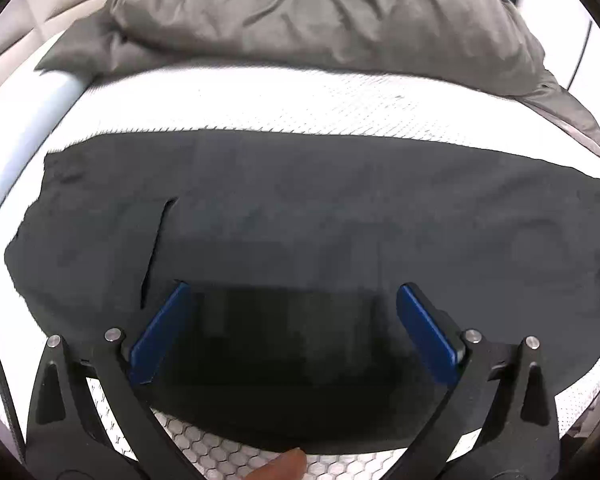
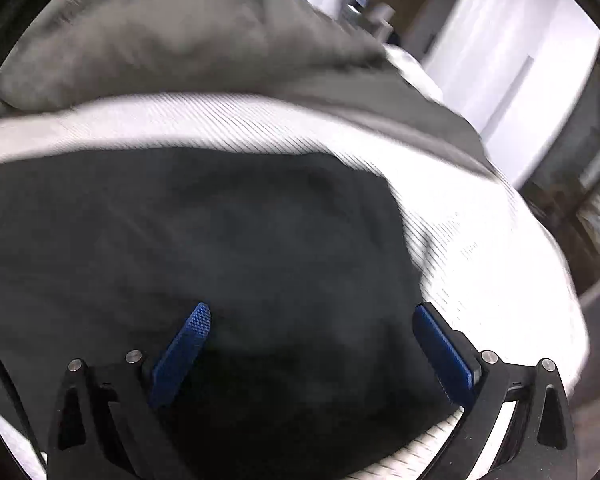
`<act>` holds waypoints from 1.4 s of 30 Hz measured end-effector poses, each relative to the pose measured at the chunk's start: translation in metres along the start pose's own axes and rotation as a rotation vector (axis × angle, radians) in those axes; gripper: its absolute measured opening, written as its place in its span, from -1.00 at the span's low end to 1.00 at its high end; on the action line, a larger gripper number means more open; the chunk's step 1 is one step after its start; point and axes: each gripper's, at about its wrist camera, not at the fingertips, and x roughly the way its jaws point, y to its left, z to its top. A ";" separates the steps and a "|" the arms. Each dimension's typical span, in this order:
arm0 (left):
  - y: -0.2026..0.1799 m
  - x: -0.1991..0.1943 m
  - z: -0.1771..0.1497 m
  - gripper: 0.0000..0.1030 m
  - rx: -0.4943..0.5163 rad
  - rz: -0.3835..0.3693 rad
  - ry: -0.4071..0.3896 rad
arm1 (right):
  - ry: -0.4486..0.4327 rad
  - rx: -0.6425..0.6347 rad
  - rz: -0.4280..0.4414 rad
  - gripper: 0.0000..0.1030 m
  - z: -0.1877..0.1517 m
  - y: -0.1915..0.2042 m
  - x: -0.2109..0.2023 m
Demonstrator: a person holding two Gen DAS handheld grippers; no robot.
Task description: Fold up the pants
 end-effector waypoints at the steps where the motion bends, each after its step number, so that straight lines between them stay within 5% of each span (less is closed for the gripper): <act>1: -0.002 0.003 0.002 0.98 0.002 0.007 0.010 | -0.016 -0.011 0.018 0.99 0.011 0.009 0.000; 7: -0.007 0.036 0.007 0.99 -0.013 0.042 0.088 | -0.035 -0.176 0.085 0.99 0.067 0.097 0.037; 11: -0.007 0.040 0.009 1.00 0.000 0.032 0.082 | 0.023 -0.245 0.201 0.61 0.076 0.146 0.063; 14: -0.006 0.043 0.010 1.00 0.005 0.025 0.083 | 0.061 -0.287 0.212 0.57 0.064 0.160 0.071; 17: -0.007 0.040 0.007 1.00 0.014 0.022 0.074 | 0.072 -0.230 0.156 0.57 0.069 0.128 0.086; 21: -0.007 0.039 0.003 1.00 0.035 0.011 0.065 | 0.123 0.060 -0.070 0.58 0.064 0.032 0.109; 22: -0.007 0.038 0.002 1.00 0.035 0.011 0.063 | 0.127 0.164 -0.077 0.57 0.058 0.005 0.112; 24: -0.006 0.037 0.001 1.00 0.032 0.015 0.062 | 0.108 0.291 0.052 0.57 0.047 -0.020 0.114; 28: -0.009 0.034 0.003 0.99 0.001 0.038 0.052 | 0.101 0.112 -0.037 0.58 0.054 0.010 0.094; 32: -0.025 0.014 0.001 0.99 0.011 -0.023 0.012 | 0.074 0.006 0.065 0.79 0.043 0.032 0.055; 35: -0.059 -0.001 -0.005 0.99 0.115 -0.081 -0.023 | 0.053 -0.061 0.109 0.93 0.009 0.046 0.028; 38: -0.090 0.008 -0.015 0.99 0.213 -0.080 0.029 | 0.073 -0.170 0.071 0.93 -0.029 0.050 0.027; 40: -0.096 0.019 -0.018 1.00 0.219 -0.078 0.065 | 0.065 -0.105 0.044 0.93 -0.057 0.026 0.021; 42: -0.095 0.024 -0.016 1.00 0.195 -0.090 0.077 | 0.055 0.030 0.123 0.88 -0.075 -0.008 0.004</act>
